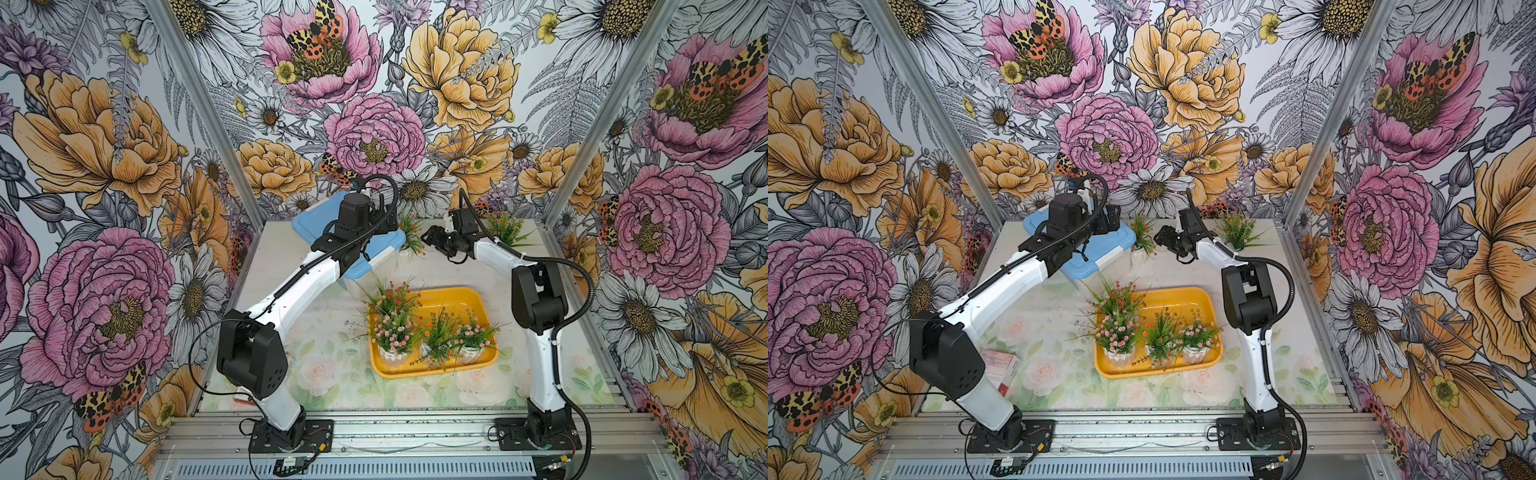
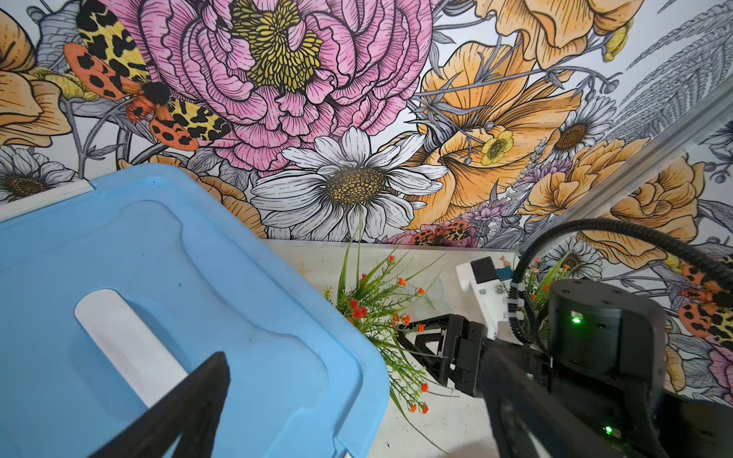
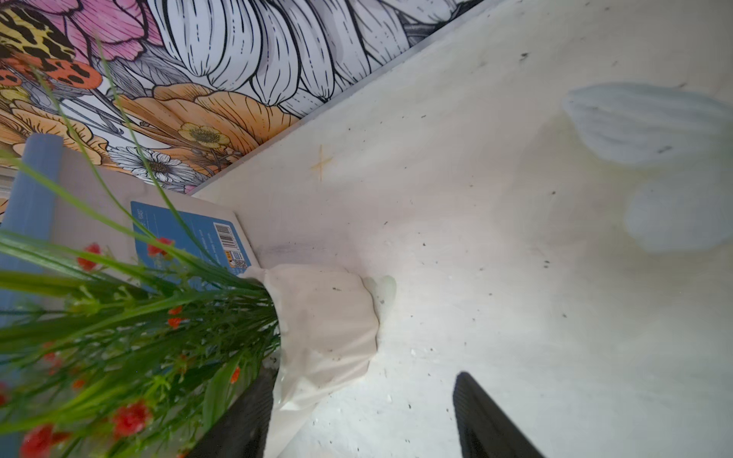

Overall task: Put the potted gypsophila into the storage box
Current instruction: Pick up the baby's breath potted plant from the center of the board.

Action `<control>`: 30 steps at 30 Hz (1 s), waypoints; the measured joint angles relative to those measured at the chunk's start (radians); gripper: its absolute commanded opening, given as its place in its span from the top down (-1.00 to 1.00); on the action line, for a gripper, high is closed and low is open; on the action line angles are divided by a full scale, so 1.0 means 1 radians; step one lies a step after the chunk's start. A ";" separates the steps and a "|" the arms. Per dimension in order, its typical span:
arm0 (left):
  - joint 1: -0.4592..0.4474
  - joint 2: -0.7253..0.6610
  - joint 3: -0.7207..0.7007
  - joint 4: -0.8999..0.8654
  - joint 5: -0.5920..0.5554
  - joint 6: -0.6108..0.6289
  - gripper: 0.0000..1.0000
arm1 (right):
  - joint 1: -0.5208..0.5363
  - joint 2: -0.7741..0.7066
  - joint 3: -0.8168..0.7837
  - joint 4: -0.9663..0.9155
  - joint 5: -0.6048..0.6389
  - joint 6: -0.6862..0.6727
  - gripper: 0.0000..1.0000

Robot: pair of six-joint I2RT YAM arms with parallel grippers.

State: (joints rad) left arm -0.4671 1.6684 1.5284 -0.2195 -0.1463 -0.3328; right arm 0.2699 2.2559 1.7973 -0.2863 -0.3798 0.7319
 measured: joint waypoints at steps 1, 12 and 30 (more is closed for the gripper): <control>0.001 0.006 0.006 0.000 0.002 0.000 -0.98 | 0.000 0.012 0.010 0.000 -0.010 0.000 -0.46; 0.027 0.018 0.016 -0.005 0.007 0.000 -0.98 | 0.008 0.068 0.063 -0.001 -0.075 -0.001 -0.42; 0.034 0.010 0.014 -0.063 0.032 -0.001 -0.98 | 0.100 0.081 0.071 -0.001 0.037 -0.024 0.00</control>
State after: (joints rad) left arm -0.4332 1.6783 1.5429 -0.2829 -0.1139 -0.3336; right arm 0.3702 2.3367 1.8679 -0.2871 -0.3428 0.7074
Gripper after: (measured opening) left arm 0.988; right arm 0.531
